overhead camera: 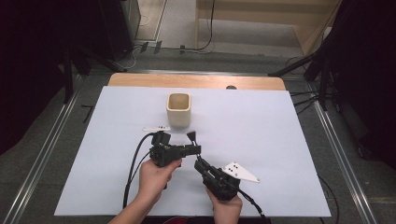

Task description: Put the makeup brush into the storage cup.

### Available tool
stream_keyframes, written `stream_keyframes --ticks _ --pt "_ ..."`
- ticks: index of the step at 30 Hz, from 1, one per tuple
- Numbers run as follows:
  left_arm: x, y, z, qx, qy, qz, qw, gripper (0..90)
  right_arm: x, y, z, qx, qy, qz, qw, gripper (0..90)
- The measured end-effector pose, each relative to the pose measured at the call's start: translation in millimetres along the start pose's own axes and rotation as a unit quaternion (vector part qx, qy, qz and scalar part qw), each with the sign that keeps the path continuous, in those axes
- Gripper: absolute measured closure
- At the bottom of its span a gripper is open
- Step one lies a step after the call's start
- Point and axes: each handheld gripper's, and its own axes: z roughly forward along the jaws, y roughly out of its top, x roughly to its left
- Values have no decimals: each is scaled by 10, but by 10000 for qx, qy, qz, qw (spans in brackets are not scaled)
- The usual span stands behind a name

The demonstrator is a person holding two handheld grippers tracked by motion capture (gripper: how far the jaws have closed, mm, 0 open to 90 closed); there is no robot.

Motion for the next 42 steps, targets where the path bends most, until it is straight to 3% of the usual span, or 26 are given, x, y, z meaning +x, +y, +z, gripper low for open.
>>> stream_keyframes --ticks 5,7,9,11,12,15,20,26,28,30,32,35,39,42 --pt "12 7 -3 43 -128 -78 9999 757 3 0 10 66 -16 -86 9999 795" --pt "24 6 -4 56 -269 -190 9994 776 4 -1 14 111 -39 -145 9998 793" --pt "24 4 -10 51 -259 -191 9995 780 4 1 14 122 -58 -176 9998 785" --pt "28 8 -26 38 -198 -161 9997 782 -3 11 9 134 -98 -182 9997 649" --pt "35 12 -32 45 -215 -162 9996 782 -20 35 8 205 -201 -262 9992 513" --pt "51 32 -62 89 -109 -95 9999 782 -36 78 16 408 -243 -334 9983 422" --pt "59 53 -84 169 -20 -15 9999 782 -51 157 38 690 -127 -353 9969 340" --pt "40 82 -97 394 143 306 9987 781 -34 219 114 987 183 -161 9948 279" --pt "32 98 -115 424 182 377 9982 781 0 261 172 1180 328 -277 9921 242" --pt "32 104 -123 447 188 410 9980 781 10 272 190 1236 375 -279 9912 239" --pt "46 121 -146 547 216 491 9971 780 22 293 231 1481 365 -312 9878 239" --pt "53 130 -162 610 254 561 9962 780 12 311 237 1632 591 -397 9840 236" --pt "48 144 -180 703 293 708 9946 781 3 364 248 1745 659 -425 9815 239" --pt "45 160 -203 761 185 832 9935 780 -13 432 250 1933 715 -591 9767 249"
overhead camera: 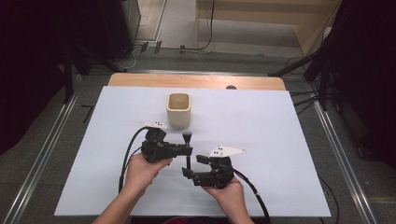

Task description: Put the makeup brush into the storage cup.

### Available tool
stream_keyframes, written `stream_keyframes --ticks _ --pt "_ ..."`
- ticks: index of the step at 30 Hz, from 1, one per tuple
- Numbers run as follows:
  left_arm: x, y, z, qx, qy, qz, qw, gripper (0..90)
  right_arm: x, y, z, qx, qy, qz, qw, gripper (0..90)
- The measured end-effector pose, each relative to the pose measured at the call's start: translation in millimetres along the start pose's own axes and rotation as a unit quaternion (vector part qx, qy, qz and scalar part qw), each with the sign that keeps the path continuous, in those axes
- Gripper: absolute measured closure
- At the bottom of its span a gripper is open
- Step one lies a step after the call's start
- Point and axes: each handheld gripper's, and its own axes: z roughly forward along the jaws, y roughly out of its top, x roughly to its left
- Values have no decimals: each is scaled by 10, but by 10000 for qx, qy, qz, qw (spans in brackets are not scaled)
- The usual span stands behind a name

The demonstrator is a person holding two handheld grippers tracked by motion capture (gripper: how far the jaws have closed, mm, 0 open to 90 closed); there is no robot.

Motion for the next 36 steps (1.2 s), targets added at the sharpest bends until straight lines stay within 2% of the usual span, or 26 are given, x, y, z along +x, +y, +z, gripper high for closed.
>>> stream_keyframes --ticks 2,3,4,5,7,8,9,10,11,14,17,18,19,22,23,24,25,26,32,34,36 --pt "-3 3 -5 14 -22 46 10000 780 -9 27 -25 102 30 -173 9998 251" --pt "-11 11 -12 4 -87 161 9998 780 -20 40 -41 128 81 -248 9996 257" --pt "-11 11 -12 4 -87 161 9998 780 -20 40 -41 128 81 -248 9996 257" --pt "-16 14 -15 0 -104 208 9997 780 -41 62 -66 164 243 -294 9991 278" --pt "-20 20 -2 39 -100 256 9996 780 -62 82 -78 245 425 -408 9980 287" --pt "-20 20 -2 39 -100 256 9996 780 -62 82 -78 245 425 -408 9980 287" --pt "-16 20 15 87 -137 286 9995 780 -97 97 -78 254 580 -372 9973 289" --pt "-16 20 15 87 -137 286 9995 780 -97 97 -78 254 580 -372 9973 289" --pt "-17 20 23 140 -165 327 9992 780 -135 103 -54 283 709 -398 9963 293" --pt "-16 20 34 188 -228 387 9988 780 -188 107 -23 385 850 -499 9944 303" --pt "-10 19 39 214 -316 410 9984 780 -229 99 -7 426 1025 -450 9928 313" --pt "1 19 41 244 -436 456 9977 780 -237 94 -12 409 1078 -470 9922 316" --pt "1 19 41 244 -436 456 9977 780 -241 85 -17 363 1142 -463 9917 324" --pt "3 18 22 220 -616 494 9966 780 -274 56 -30 256 1338 -274 9903 347" --pt "8 18 16 193 -708 508 9960 780 -284 51 -35 249 1331 -272 9904 354" --pt "8 18 16 193 -708 508 9960 779 -284 51 -35 249 1331 -272 9904 354" --pt "19 16 12 143 -860 531 9948 779 -285 45 -38 215 1324 -290 9905 365" --pt "22 13 13 129 -902 561 9943 779 -286 44 -34 203 1354 -261 9902 365" --pt "35 0 44 164 -972 614 9932 778 -281 48 -13 110 1506 -92 9885 432" --pt "40 -9 56 162 -991 590 9932 778 -293 54 -23 47 1523 38 9883 504" --pt "40 -13 65 160 -966 599 9934 778 -299 56 -28 50 1525 80 9883 521"
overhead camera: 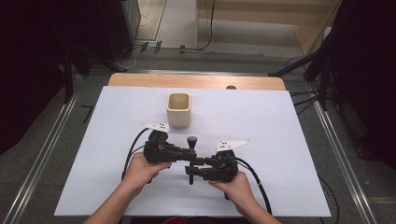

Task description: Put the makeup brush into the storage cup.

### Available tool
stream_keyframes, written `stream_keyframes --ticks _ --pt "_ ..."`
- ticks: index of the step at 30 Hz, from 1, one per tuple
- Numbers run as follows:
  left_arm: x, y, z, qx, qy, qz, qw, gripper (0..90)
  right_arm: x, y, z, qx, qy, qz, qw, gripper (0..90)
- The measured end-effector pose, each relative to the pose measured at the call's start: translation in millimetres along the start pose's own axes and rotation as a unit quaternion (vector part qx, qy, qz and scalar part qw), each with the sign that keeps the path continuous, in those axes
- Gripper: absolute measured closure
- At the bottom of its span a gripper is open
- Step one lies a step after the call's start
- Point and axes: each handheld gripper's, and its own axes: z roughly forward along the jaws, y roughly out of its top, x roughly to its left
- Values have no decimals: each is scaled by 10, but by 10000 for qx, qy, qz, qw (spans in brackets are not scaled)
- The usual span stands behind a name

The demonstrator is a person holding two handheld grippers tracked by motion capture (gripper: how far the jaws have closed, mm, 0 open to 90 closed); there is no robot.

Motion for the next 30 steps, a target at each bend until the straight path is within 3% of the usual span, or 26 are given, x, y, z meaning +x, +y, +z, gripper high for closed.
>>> stream_keyframes --ticks 5,14,23,26,30 --pt "5 1 10 -91 -77 -67 9999 777 -28 -3 -4 -55 44 154 9999 636" --pt "14 -5 14 -135 -125 -86 9998 777 -14 -6 11 -47 95 218 9997 789" --pt "13 -6 1 -142 -89 -60 9998 768 -12 7 12 -8 65 229 9997 796" --pt "10 -5 -15 -210 -39 -31 9998 731 -11 7 15 7 52 233 9997 796" --pt "2 7 -109 -315 91 27 9995 580 -26 4 12 42 -17 228 9997 796"
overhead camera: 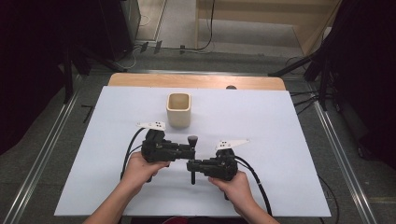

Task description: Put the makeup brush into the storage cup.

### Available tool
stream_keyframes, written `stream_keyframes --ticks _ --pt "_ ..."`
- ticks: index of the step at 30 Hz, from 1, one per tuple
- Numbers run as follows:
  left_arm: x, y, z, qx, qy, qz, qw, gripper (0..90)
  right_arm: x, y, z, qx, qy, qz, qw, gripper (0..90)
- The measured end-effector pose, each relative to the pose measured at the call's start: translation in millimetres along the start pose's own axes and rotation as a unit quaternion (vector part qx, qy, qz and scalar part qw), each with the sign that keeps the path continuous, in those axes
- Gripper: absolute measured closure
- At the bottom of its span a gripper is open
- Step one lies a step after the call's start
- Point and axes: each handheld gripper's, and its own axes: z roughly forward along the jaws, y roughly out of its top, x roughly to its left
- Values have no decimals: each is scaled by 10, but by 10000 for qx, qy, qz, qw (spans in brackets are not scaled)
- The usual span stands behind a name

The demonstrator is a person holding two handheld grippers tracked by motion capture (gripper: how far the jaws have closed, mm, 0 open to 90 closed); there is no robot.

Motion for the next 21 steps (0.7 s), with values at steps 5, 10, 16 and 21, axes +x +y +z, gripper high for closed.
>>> stream_keyframes --ticks 5,10,16,21 --pt "0 -2 -100 -38 205 110 9997 455 -11 7 -27 -24 -70 10 10000 796" --pt "64 -32 -201 -24 410 150 9990 364 -39 17 -64 -35 -173 14 9998 796" --pt "119 -81 -264 3 670 204 9975 328 -60 23 -76 1 -310 11 9995 796" --pt "134 -126 -283 101 824 248 9962 316 -61 32 -92 39 -436 -32 9990 796"
